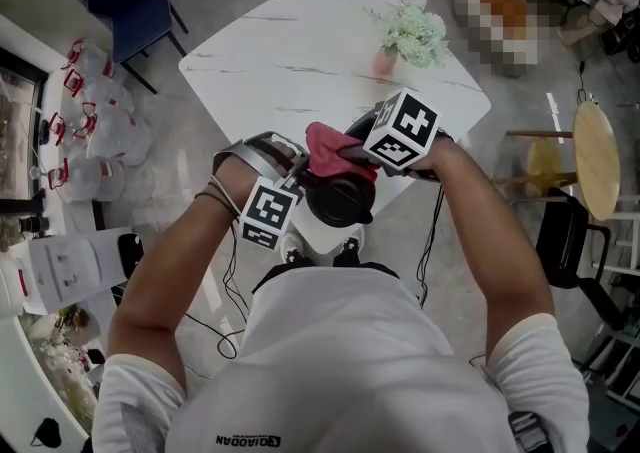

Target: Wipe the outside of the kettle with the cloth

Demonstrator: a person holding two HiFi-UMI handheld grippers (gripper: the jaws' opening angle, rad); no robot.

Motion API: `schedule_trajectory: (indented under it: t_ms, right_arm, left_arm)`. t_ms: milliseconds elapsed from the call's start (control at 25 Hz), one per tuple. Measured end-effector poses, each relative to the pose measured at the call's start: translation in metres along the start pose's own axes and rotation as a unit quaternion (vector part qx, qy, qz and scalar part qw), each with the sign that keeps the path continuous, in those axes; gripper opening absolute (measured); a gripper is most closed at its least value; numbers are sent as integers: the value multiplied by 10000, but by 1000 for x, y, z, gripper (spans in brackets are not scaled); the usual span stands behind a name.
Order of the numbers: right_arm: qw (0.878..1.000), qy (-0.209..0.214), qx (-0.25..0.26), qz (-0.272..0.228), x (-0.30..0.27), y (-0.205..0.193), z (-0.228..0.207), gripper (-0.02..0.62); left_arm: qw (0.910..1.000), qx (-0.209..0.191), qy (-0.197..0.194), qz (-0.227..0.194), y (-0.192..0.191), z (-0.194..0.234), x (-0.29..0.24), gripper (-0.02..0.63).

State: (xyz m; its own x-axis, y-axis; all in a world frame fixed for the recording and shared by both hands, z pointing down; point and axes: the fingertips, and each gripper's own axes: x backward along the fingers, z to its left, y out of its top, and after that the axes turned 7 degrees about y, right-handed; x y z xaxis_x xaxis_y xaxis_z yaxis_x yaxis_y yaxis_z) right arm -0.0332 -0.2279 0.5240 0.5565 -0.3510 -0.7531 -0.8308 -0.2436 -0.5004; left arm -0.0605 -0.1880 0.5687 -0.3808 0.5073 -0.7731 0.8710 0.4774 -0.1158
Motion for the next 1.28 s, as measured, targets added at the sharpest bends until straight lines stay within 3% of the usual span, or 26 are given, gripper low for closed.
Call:
schedule_trajectory:
  t_ms: [280, 480, 760, 1040, 1280]
  right_arm:
    - [9902, -436, 923, 956, -19, -16, -30, 98]
    - [9830, -442, 1056, 1438, -35, -41, -54, 97]
    - [9809, -367, 984, 1637, -56, -67, -84, 97]
    - [9834, -380, 902, 1531, -76, -75, -105, 97]
    - [9882, -347, 504, 1407, -89, -87, -115, 97]
  left_arm:
    - [9999, -36, -139, 37, 2, 5, -3, 104]
    - [9998, -112, -180, 36, 5, 10, -6, 106]
    - [9997, -73, -233, 81, 6, 15, -9, 107]
    - [9993, 131, -311, 133, 1, 15, -13, 112]
    - [9990, 218, -359, 156, -2, 15, -15, 112]
